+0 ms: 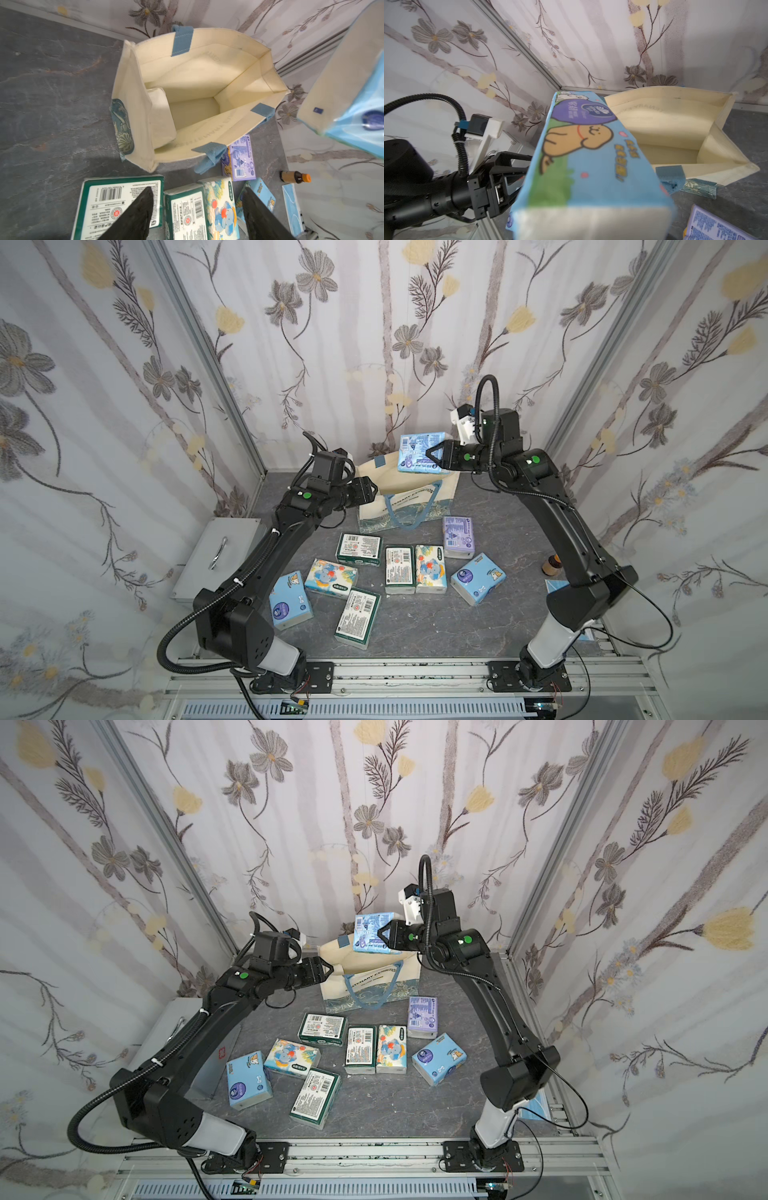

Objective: Put tissues into the canvas bag
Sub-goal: Adjust the canvas bag at the center of the board.

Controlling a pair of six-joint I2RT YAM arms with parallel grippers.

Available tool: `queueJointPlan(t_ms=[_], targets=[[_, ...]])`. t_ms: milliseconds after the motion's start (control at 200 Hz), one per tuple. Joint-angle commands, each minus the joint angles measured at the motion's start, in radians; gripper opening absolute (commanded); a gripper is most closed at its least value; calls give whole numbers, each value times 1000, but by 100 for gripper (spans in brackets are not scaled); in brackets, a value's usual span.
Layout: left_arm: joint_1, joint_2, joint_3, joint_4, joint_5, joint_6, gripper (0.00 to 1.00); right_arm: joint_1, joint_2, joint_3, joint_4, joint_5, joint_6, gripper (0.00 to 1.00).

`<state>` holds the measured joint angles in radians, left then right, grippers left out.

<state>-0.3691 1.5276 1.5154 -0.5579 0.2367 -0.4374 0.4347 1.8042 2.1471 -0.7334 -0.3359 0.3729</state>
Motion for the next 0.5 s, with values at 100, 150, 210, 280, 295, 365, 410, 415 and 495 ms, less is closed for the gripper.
queueJointPlan(t_ms=[100, 150, 210, 280, 295, 365, 410, 415, 495], targets=[[26, 149, 137, -85, -124, 106, 68, 21, 226, 273, -217, 148, -157, 36], [34, 192, 172, -94, -117, 110, 67, 36, 241, 266, -239, 166, -179, 35], [39, 240, 209, -96, -105, 116, 65, 64, 241, 225, -253, 201, -206, 35], [40, 296, 257, -104, -93, 122, 64, 97, 221, 146, -256, 223, -220, 35], [41, 306, 270, -109, -88, 124, 63, 103, 216, 127, -256, 224, -222, 35], [41, 354, 319, -131, -64, 123, 58, 132, 177, 26, -243, 235, -224, 34], [39, 366, 336, -134, -45, 121, 48, 151, 140, -53, -218, 245, -224, 34], [39, 366, 336, -134, -44, 120, 47, 153, 134, -65, -215, 247, -224, 34], [32, 355, 328, -130, -7, 115, 25, 172, 58, -215, -153, 233, -209, 34]])
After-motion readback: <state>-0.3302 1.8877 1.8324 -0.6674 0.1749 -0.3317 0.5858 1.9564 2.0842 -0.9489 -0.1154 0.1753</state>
